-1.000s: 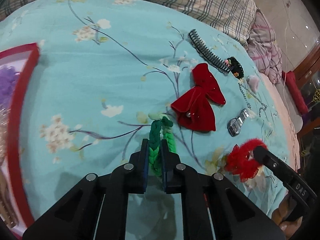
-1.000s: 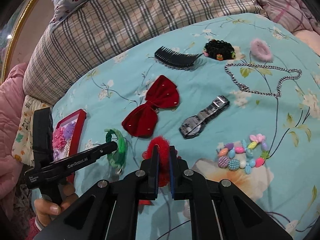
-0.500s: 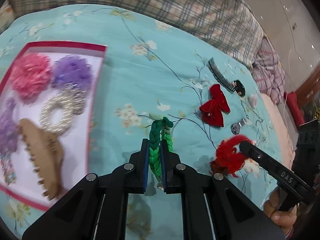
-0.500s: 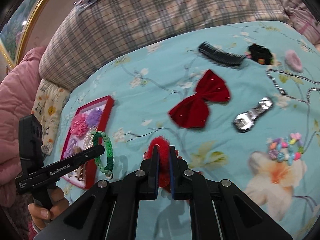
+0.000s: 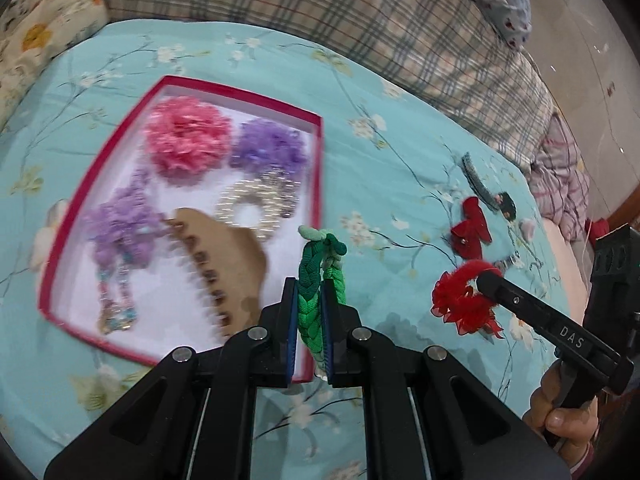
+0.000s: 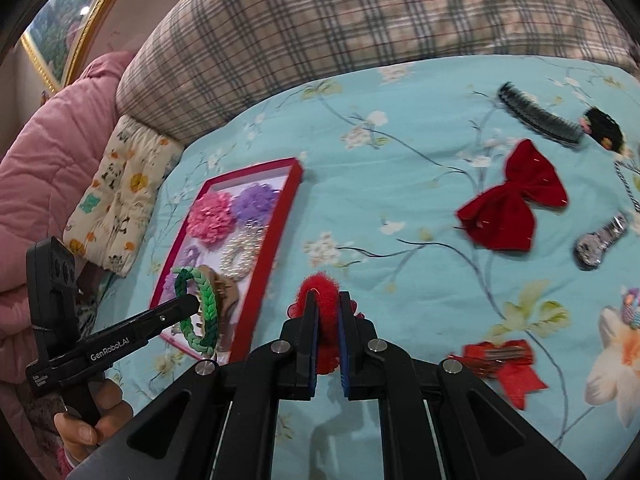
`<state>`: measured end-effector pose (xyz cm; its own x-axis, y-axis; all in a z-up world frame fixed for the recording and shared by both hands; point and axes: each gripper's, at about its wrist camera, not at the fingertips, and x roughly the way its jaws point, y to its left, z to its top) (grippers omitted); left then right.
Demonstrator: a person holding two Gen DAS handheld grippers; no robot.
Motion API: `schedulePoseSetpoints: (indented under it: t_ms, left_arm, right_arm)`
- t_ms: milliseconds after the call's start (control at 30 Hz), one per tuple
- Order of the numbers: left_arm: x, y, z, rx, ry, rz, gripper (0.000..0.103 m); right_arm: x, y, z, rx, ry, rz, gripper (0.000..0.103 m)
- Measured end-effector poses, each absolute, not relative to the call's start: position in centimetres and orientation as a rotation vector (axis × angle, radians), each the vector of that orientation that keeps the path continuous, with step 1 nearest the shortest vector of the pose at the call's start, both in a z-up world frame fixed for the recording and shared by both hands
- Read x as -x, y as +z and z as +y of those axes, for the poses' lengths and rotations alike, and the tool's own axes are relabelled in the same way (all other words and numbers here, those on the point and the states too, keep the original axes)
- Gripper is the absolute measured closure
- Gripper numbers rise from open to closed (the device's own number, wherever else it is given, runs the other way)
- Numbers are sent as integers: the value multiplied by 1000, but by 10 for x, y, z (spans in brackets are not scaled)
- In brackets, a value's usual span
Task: Organize jewelry
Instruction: 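Carry the red fluffy clip and green braided band over the box and lower them, then open both tools to release the items into the box and withdraw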
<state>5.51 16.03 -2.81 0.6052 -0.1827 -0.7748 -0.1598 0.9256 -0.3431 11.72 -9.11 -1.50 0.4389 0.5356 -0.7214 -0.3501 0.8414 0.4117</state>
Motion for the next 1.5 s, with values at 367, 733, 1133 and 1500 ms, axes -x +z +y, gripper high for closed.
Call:
schedulePoseSetpoints:
  t_ms: [367,733,1133,1500]
  left_arm:
    - [-28,-16,225,451,94,874,95]
    - [-41,-38,263,454,179,915,95]
    - [-56,-60,258,409,201,965,94]
    - [-59,-59,254,392,210,966,94]
  right_arm:
    - [-121,-15,-30,-197,657,971,96]
    - [-145,-28,29,-164,695,986,96]
    - [-170,-58,61,-95,690,1047,94]
    - [-171,-59,59,-79,684,1047,88]
